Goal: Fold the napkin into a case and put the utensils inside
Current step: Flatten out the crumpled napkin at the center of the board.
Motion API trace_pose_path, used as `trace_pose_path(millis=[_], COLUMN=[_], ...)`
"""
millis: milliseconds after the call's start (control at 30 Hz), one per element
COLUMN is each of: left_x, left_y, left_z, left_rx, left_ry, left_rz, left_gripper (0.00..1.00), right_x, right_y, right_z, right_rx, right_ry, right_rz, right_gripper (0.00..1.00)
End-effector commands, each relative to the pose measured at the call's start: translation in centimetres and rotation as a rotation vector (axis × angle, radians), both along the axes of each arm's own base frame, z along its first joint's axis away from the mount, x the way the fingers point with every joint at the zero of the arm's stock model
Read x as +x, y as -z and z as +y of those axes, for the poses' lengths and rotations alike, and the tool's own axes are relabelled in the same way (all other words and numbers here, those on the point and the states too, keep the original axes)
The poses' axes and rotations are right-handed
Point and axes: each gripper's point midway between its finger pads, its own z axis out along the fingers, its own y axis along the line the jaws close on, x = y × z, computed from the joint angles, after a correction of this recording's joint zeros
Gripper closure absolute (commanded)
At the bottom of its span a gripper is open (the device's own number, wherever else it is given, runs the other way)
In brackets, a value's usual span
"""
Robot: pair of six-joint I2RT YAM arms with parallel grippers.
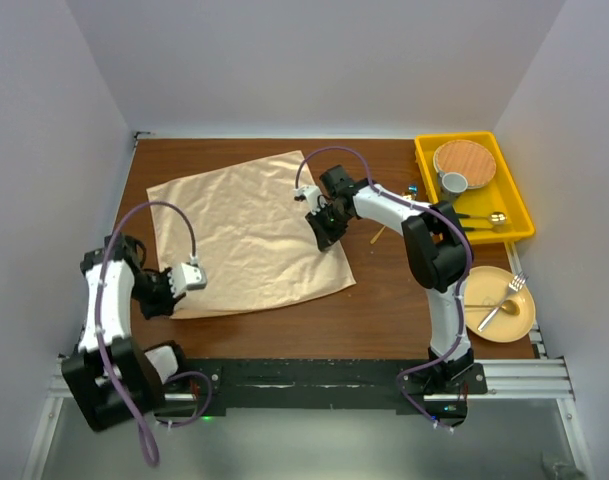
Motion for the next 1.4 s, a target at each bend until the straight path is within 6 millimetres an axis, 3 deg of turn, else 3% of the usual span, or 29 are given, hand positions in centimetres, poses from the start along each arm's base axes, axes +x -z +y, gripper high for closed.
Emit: trace_pose_path(millis=[0, 167, 200, 300, 400, 600, 800, 967, 1100, 1167, 1300, 1367], left_x=[-1.4, -1.5, -1.3, 0.7, 4.1, 10.2, 13.9, 16.2, 17.6, 18.8, 20.7, 22.0], left_y=[-0.6, -1.2, -1.4, -3.1, -5.4, -6.2, -3.5, -0.7, 1.1, 1.4, 2.6, 2.6], left_z=[0.2, -0.2, -0.5, -0.7, -0.1, 0.5, 1.8, 0.5, -2.1, -2.1, -2.4, -2.3], left_rx=[0.123, 0.173, 0.153, 0.092, 0.017, -0.135, -0.178, -0.193, -0.161, -0.163, -0.154, -0.137], left_ry=[0.296, 0.343, 0.302, 0.117, -0.105, -0.452, -0.669, -0.698, -0.645, -0.668, -0.662, -0.653], left_rz=[-0.209, -0.327, -0.332, -0.345, -0.325, -0.261, -0.191, -0.112, -0.078, -0.075, -0.043, -0.051], left_gripper=[0.80, 0.54, 0.42, 0.41, 0.42, 0.44, 0.46, 0.48, 0.51, 0.53, 0.54, 0.55], right_x=[-1.3, -1.1, -1.1, -1.1, -1.5, -3.8, -7.9, -11.4, -10.7, -10.1, -6.0, -4.3], right_y=[3.1, 3.0, 3.1, 3.0, 3.0, 2.6, 2.3, 1.8, -0.5, -1.5, -5.3, -5.7], right_z=[-2.6, -2.6, -2.5, -2.6, -2.8, -4.3, -6.1, -7.0, -5.8, -5.3, -4.0, -4.3], right_rx=[-0.147, -0.150, -0.151, -0.153, -0.158, -0.173, -0.174, -0.155, -0.090, -0.066, 0.034, 0.058], right_ry=[-0.011, -0.012, -0.013, -0.010, -0.013, -0.016, -0.017, -0.027, -0.034, -0.032, 0.013, 0.048], right_rz=[0.062, 0.061, 0.063, 0.064, 0.069, 0.086, 0.140, 0.220, 0.191, 0.183, 0.131, 0.127], right_gripper=[0.88, 0.88, 0.88, 0.88, 0.88, 0.89, 0.89, 0.88, 0.84, 0.80, 0.74, 0.72])
